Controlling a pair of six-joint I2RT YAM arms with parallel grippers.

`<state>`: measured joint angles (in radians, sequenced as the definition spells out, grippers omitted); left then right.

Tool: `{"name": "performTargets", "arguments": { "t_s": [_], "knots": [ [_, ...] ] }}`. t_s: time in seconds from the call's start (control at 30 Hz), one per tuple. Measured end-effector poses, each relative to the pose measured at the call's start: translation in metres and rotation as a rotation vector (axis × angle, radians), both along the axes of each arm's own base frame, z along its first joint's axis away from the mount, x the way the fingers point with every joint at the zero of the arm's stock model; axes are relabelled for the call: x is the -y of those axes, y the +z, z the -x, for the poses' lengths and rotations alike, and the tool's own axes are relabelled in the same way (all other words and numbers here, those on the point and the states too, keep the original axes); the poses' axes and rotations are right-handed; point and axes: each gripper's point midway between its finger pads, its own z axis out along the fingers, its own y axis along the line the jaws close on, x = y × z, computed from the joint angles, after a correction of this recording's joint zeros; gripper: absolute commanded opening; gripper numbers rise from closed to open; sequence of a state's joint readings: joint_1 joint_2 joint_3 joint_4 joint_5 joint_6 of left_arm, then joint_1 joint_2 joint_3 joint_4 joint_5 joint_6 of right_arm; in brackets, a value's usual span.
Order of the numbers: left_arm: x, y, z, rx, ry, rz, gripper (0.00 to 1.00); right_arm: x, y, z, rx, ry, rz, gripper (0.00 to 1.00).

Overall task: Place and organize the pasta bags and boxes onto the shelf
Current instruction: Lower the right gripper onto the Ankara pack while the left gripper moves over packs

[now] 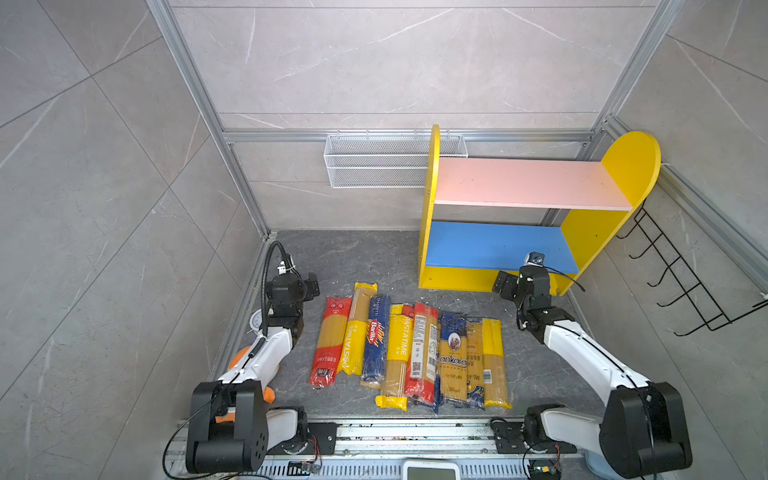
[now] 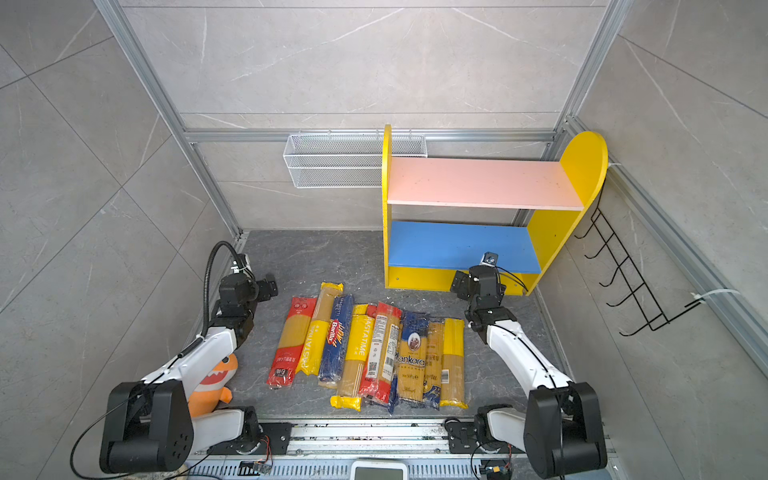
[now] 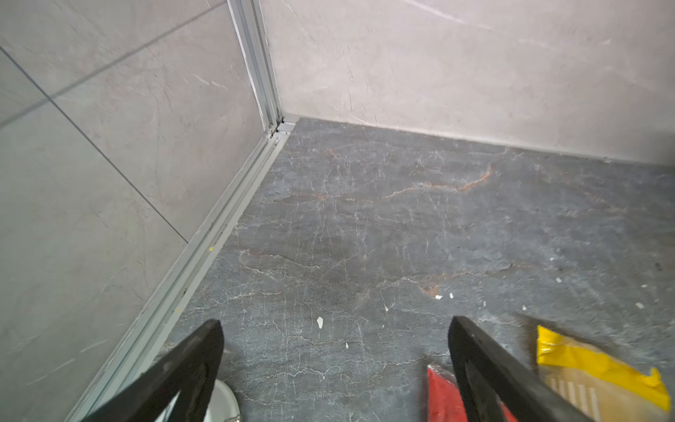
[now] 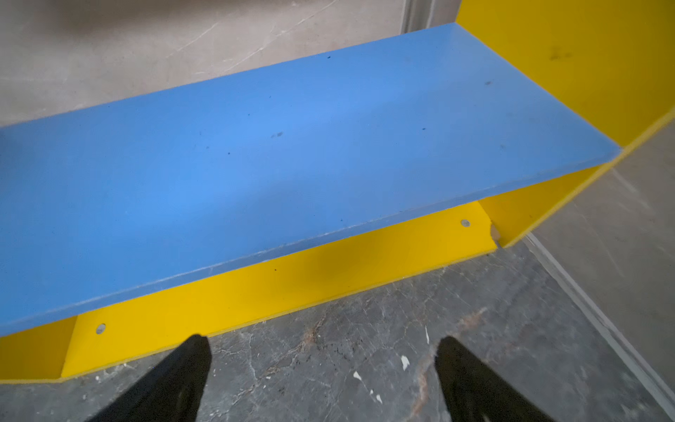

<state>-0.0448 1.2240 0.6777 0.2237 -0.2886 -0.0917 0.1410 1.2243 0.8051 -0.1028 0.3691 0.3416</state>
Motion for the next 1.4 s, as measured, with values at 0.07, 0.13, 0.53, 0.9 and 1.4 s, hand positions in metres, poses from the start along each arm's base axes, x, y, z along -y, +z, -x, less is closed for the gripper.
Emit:
{"name": "performTargets", "arguments": {
  "t_s": [0.07,0.13,0.53,0.9,1.4],
  "knots": [
    [0.01,0.011,0.005,-0.014,-0.002,0.013,1.0,-0.009,0.007,0.013,-0.037,-0.022,-0.005,1.0],
    [0.026,0.022,0.012,-0.021,-0.025,0.034,1.0,-0.025,0.009,0.03,-0.072,-0.003,-0.011,1.0],
    [0.158,0.04,0.089,-0.156,-0.258,0.12,1.0,-0.127,-0.016,0.135,-0.403,0.212,-0.001,0.99],
    [0.185,0.031,0.165,-0.292,-0.387,0.113,1.0,-0.198,-0.056,0.23,-0.581,0.331,0.019,0.99],
    [0.188,0.018,0.18,-0.367,-0.421,0.093,1.0,-0.198,-0.122,0.259,-0.677,0.268,-0.009,0.96]
  ]
}}
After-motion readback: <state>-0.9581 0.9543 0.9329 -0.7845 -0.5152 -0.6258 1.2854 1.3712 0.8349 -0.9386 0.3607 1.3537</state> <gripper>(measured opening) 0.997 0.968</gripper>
